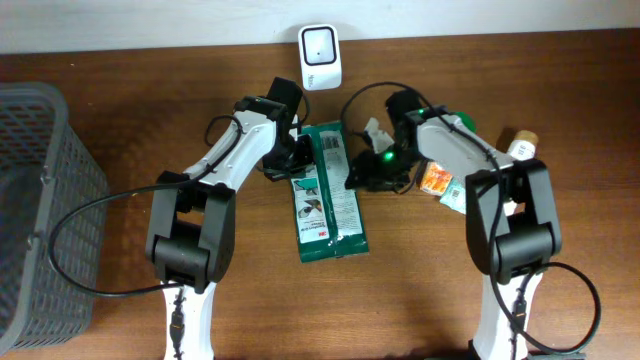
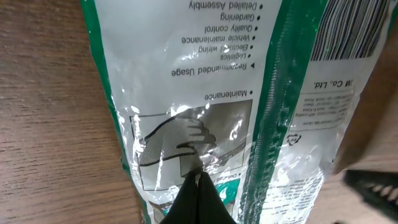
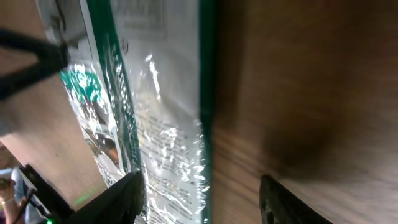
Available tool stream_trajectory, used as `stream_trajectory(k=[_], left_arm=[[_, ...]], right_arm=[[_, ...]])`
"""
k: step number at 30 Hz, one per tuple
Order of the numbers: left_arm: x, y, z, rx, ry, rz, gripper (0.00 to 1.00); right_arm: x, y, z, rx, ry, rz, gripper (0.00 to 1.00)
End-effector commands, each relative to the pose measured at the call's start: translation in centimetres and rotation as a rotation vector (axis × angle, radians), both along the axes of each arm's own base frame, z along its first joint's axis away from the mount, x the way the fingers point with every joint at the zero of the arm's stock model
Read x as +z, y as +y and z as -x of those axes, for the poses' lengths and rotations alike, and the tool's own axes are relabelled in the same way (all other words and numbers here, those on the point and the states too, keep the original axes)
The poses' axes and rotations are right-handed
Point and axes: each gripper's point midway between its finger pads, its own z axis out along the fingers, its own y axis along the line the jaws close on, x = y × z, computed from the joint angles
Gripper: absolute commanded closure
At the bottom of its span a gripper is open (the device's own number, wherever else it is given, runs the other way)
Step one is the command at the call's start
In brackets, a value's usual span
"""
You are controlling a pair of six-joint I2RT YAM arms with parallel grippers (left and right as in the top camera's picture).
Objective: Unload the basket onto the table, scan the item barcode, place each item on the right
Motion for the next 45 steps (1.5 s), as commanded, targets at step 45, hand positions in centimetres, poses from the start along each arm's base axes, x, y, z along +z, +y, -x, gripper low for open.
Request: stream_trajectory(k=[45], left_arm=[[-4.2, 2.3, 3.6, -0.038, 0.087, -0.019, 1.00]], right_arm=[[0.6, 5.1, 1.1, -0.001, -0.028, -0.313, 0.67]])
